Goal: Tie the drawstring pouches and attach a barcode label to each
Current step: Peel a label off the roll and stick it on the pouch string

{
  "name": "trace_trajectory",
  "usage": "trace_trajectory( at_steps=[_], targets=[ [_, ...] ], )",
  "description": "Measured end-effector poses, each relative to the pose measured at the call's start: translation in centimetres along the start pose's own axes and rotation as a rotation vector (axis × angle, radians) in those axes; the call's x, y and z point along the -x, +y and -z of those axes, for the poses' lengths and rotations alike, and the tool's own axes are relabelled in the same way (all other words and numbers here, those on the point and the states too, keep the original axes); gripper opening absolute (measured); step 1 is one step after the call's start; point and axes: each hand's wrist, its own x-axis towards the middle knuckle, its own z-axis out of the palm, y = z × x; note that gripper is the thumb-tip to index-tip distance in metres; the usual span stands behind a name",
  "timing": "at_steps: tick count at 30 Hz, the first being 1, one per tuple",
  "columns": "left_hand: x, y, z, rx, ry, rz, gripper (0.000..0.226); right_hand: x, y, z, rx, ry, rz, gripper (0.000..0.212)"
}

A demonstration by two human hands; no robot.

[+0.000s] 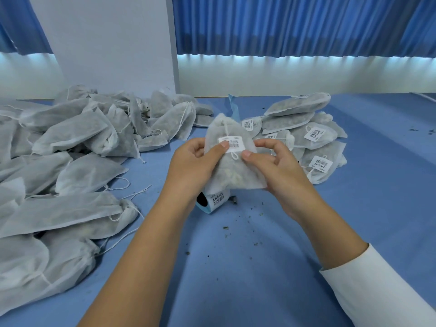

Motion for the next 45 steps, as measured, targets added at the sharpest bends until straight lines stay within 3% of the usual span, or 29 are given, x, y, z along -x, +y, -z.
trace_trajectory(
  at_steps=[4,9,13,15,17,19,25,29,35,45],
  targets=[
    [-0.5,-0.2,0.5,0.023,0.143,0.005,0.025,0.3,0.0,-0.1,0.043,-0.128,0.1,0.033],
    [-0.3,-0.4,0.2,-0.067,0.125,-0.037,0.027,0.1,0.0,0.2,0.082,-0.133,0.201,0.014],
    [-0.5,-0.5,0.4,-0.174,0.223,-0.05,0.026,-0.4,0.0,0.4,0.112,-0.011,0.164,0.03],
    [-0.6,-0.5,0.7,-0.157,0.237,-0.033,0.024,-0.8,-0.2,0.7,-0.064,0.064,0.15,0.028],
    [-0.7,-0.5,1.0,-0.142,0.25,-0.033,0.02,-1.1,-0.5,1.3,-0.321,0.021,0.142,0.043],
    [-0.9,-0.5,1.3,-0.157,0.265,-0.045,0.018,-1.1,-0.5,1.6,-0.413,-0.041,0.131,0.056],
    [-1.7,-0.9,2.5,-0.313,0.325,-0.094,0.011,-1.0,0.5,0.9,-0.187,-0.098,-0.012,0.033],
    [-2.3,-1.5,4.3,-0.668,0.332,-0.107,0.029,-0.9,1.2,0.3,-0.069,-0.128,-0.042,0.025],
    [-3.4,-2.5,7.3,-1.115,0.297,0.047,0.037,-0.8,1.7,0.0,0.024,-0.127,-0.052,0.022],
    [-5.4,-4.7,8.6,-1.184,0.14,0.121,0.049,-1.1,2.2,0.2,0.066,-0.102,-0.064,0.021]
  ],
)
